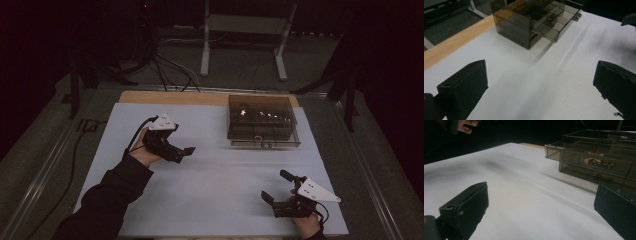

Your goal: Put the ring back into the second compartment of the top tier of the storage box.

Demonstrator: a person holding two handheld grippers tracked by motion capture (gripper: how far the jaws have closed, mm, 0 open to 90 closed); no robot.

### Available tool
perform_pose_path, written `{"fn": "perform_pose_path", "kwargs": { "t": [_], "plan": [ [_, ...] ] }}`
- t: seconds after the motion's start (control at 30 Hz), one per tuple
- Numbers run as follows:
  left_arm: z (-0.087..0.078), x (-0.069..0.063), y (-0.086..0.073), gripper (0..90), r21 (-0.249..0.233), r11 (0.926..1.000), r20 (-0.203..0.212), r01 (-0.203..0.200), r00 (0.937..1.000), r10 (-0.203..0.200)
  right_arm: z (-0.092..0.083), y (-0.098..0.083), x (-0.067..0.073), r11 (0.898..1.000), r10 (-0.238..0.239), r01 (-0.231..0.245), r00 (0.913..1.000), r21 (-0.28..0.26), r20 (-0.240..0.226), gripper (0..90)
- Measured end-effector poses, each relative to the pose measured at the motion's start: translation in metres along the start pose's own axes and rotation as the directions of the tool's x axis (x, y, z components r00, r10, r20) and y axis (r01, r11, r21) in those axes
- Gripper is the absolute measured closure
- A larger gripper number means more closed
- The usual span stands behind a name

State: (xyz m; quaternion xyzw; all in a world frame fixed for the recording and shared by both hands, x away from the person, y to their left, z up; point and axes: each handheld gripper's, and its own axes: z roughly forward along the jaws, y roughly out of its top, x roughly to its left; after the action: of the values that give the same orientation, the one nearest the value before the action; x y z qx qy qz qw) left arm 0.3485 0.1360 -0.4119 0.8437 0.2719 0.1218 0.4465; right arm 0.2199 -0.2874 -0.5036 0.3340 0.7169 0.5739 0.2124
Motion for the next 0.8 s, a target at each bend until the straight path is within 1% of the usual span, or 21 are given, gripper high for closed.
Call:
{"fn": "perform_pose_path", "kwargs": {
  "t": [0.03, 0.07, 0.13, 0.2, 0.3, 0.4, 0.47, 0.5, 0.6, 0.63, 0.8],
  "plan": [
    [-0.001, 0.000, -0.006, 0.7, 0.005, 1.0000, 0.006, 0.006, 1.0000, -0.006, 0.000, 0.000, 0.000, 1.000, 0.000, 0.000, 1.0000, -0.001, 0.000, 0.0],
    [-0.001, 0.000, -0.009, 0.6, 0.012, 0.9999, 0.001, 0.008, 1.0000, -0.008, 0.000, 0.000, 0.000, 1.000, 0.000, 0.000, 1.0000, -0.001, 0.001, 0.0],
    [-0.003, 0.000, -0.014, 0.7, 0.009, 0.9999, 0.002, 0.011, 0.9999, -0.011, 0.000, 0.000, 0.000, 1.000, 0.001, -0.001, 1.0000, 0.000, 0.001, 0.0],
    [-0.004, 0.000, -0.018, 0.6, 0.013, 0.9999, -0.008, 0.011, 0.9999, -0.011, 0.000, 0.000, 0.000, 1.000, 0.001, -0.001, 1.0000, 0.000, 0.002, 0.0],
    [-0.007, 0.000, -0.024, 0.7, 0.010, 0.9998, 0.001, 0.018, 0.9998, -0.018, 0.000, 0.000, 0.000, 1.000, 0.001, -0.001, 1.0000, 0.002, 0.002, 0.0],
    [-0.009, -0.001, -0.029, 0.7, 0.015, 0.9997, -0.003, 0.017, 0.9999, -0.017, 0.000, 0.000, 0.000, 1.000, 0.001, -0.001, 1.0000, 0.002, 0.003, 0.0],
    [-0.012, -0.001, -0.036, 0.6, 0.013, 0.9996, -0.015, 0.026, 0.9995, -0.026, 0.000, 0.000, 0.000, 1.000, 0.001, -0.001, 1.0000, 0.002, 0.004, 0.0],
    [-0.013, -0.001, -0.038, 0.7, 0.013, 0.9995, -0.015, 0.030, 0.9995, -0.029, 0.000, 0.000, 0.000, 1.000, 0.001, -0.001, 1.0000, 0.002, 0.003, 0.0],
    [-0.015, -0.001, -0.042, 0.7, 0.016, 0.9995, -0.023, 0.028, 0.9994, -0.027, 0.000, 0.000, 0.000, 1.000, 0.001, -0.001, 1.0000, 0.003, 0.004, 0.0],
    [-0.018, -0.001, -0.046, 0.7, 0.016, 0.9993, -0.027, 0.032, 0.9991, -0.032, 0.000, 0.000, 0.000, 1.000, 0.001, -0.001, 1.0000, 0.002, 0.003, 0.0],
    [-0.023, -0.003, -0.056, 0.7, 0.025, 0.9993, -0.043, 0.028, 0.9987, -0.027, 0.000, 0.000, 0.000, 1.000, 0.000, 0.000, 1.0000, 0.003, 0.004, 0.0]
  ]
}}
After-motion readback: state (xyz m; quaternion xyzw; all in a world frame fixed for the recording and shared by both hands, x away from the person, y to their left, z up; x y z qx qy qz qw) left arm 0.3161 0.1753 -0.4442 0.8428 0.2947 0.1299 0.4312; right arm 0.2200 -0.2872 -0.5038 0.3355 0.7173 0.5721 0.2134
